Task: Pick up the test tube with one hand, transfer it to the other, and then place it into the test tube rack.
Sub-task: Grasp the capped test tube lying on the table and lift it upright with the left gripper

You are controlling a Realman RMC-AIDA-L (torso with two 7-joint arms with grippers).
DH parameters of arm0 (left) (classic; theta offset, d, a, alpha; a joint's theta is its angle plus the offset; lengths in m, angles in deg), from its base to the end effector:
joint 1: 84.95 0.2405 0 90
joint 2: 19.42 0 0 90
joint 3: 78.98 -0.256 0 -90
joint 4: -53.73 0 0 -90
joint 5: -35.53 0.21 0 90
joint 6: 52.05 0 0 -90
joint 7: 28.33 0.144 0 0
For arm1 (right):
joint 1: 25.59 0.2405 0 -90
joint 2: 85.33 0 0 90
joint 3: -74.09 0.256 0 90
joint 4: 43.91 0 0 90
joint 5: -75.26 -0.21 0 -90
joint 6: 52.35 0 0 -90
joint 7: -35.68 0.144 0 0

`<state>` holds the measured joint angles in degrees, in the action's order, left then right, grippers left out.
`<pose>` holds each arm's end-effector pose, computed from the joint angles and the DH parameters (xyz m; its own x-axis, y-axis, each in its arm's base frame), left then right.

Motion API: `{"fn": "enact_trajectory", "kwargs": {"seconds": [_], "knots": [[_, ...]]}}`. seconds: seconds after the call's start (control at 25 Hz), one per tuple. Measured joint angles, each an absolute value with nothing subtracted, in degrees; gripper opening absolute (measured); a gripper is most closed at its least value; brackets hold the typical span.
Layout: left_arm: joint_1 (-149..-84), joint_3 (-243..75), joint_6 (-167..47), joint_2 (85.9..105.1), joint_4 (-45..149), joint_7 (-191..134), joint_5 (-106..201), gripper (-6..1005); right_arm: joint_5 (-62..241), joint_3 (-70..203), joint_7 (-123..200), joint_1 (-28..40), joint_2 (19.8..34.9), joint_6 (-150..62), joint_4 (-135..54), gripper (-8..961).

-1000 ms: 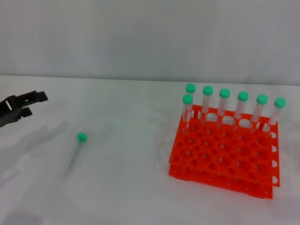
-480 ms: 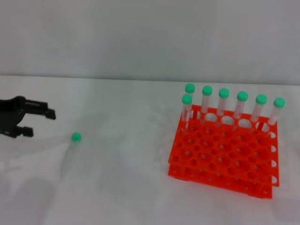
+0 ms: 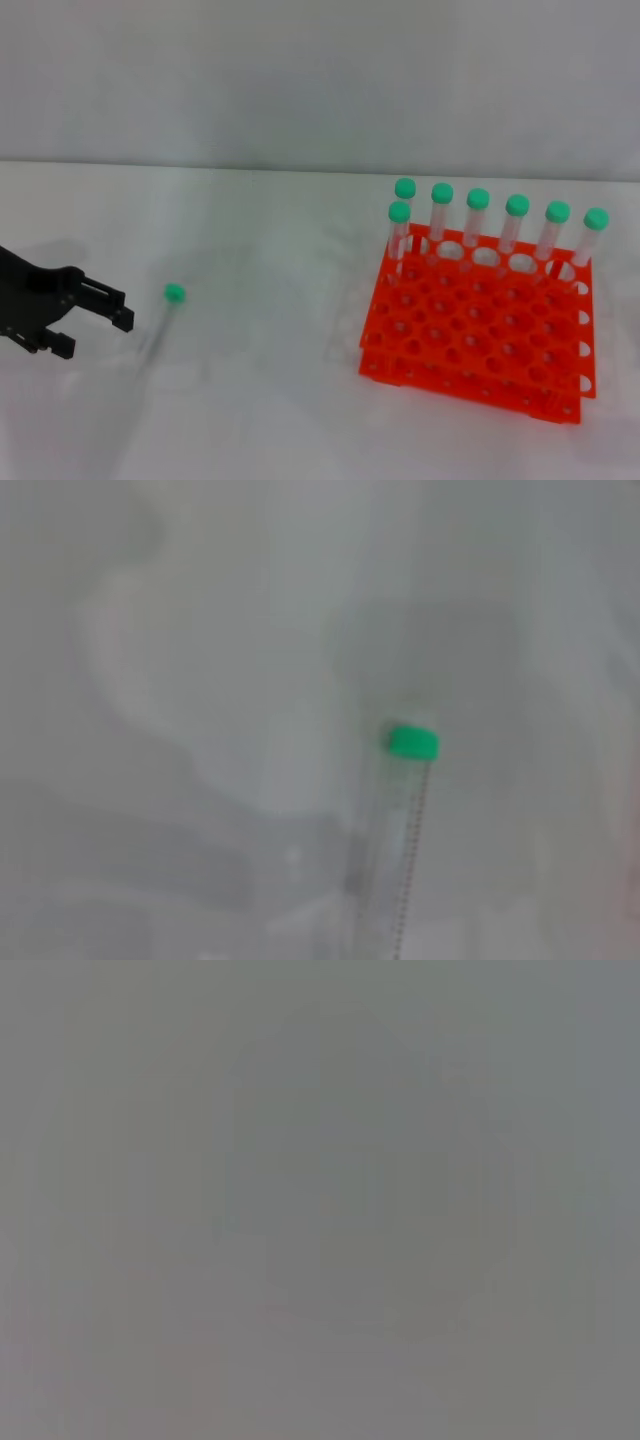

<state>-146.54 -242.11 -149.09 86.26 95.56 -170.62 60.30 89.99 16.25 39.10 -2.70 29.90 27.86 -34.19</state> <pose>-0.2827 0.3829 0.1216 -0.0601 0.9837 0.1697 0.9572 0.1050 -0.2696 0.3461 0.3277 0.0993 0.8267 0.3476 -0.4425 -0.5060 0.1155 -0.8547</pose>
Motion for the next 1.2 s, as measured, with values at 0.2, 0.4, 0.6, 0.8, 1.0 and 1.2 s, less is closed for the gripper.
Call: {"fn": "enact_trajectory", "kwargs": {"seconds": [0.2,0.4,0.6,0.8,1.0,1.2], "knots": [[-146.64,-242.11,-144.39,87.07,92.12,-171.32,63.21,826,90.08,16.15,39.1,-2.55,29.9,27.49,-34.29,859],[-146.92,-242.11,-137.88,88.12,90.36,-171.99,65.3,813,90.15,16.11,39.24,-2.47,29.92,27.13,-34.29,859],[-147.95,-242.11,-133.05,88.66,86.64,-171.49,66.58,799,90.15,15.31,39.48,-2.47,29.97,27.11,-34.28,859],[-148.96,-242.11,-129.65,88.7,83.36,-171.08,67.1,786,90.15,14.44,39.5,-2.78,30.04,27.17,-34.26,860],[-149.25,-242.09,-128.43,88.72,81.74,-171.61,66.95,773,90.12,14.38,39.53,-3.16,30.16,27.55,-34.66,860],[-149.45,-242.02,-128.4,89.09,81.61,-171.89,66.88,759,90.08,14.4,39.55,-3.18,30.16,27.58,-34.83,860]]}}
